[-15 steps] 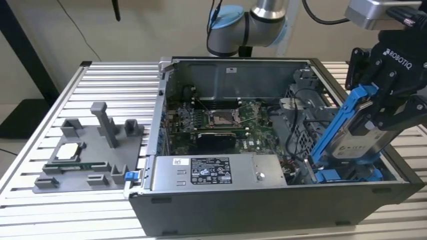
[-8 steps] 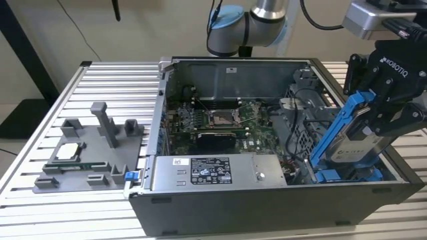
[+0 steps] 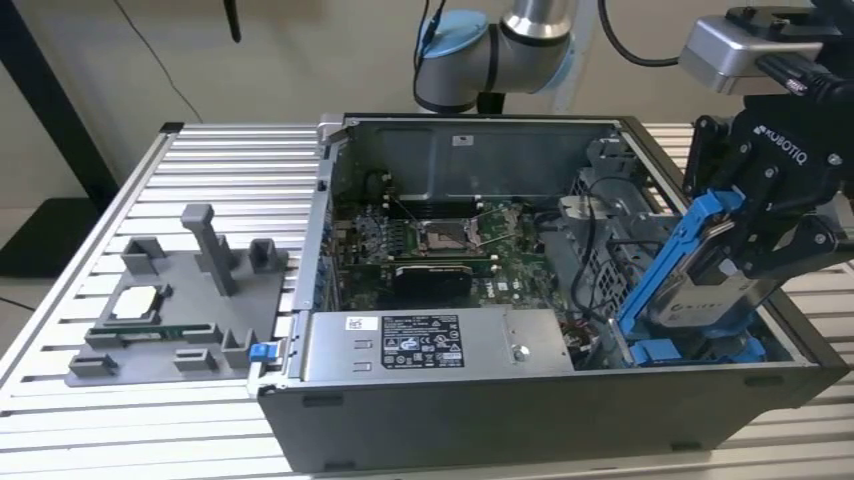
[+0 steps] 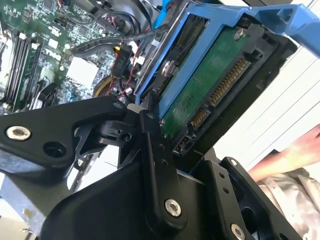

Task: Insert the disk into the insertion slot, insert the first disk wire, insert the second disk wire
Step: 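Insert the disk into the insertion slot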

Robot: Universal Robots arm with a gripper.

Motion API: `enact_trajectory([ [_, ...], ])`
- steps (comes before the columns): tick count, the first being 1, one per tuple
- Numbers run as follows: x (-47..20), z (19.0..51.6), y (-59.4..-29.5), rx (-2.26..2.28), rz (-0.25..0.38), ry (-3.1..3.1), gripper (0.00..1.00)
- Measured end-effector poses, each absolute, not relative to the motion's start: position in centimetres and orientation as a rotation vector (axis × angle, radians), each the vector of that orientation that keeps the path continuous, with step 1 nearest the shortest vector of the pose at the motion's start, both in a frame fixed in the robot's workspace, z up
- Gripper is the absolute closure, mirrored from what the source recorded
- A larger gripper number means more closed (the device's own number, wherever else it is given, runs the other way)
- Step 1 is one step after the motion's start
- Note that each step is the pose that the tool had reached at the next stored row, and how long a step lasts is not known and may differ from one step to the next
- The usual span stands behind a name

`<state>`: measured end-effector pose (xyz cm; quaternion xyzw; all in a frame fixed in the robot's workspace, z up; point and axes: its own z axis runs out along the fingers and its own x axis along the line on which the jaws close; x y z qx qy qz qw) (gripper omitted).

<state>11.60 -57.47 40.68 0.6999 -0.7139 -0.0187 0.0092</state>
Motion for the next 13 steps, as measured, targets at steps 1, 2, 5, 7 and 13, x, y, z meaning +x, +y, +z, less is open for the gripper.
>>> enact_trajectory([
  [1,11.6,40.6,-57.5,2.186,-0.059,-2.230,1.00],
  [2,11.6,40.5,-57.5,2.186,-0.059,-2.230,1.00],
  [5,11.6,40.0,-57.5,2.186,-0.059,-2.230,1.00],
  [7,11.6,39.6,-57.5,2.186,-0.059,-2.230,1.00],
  [13,11.6,38.5,-57.5,2.186,-0.059,-2.230,1.00],
])
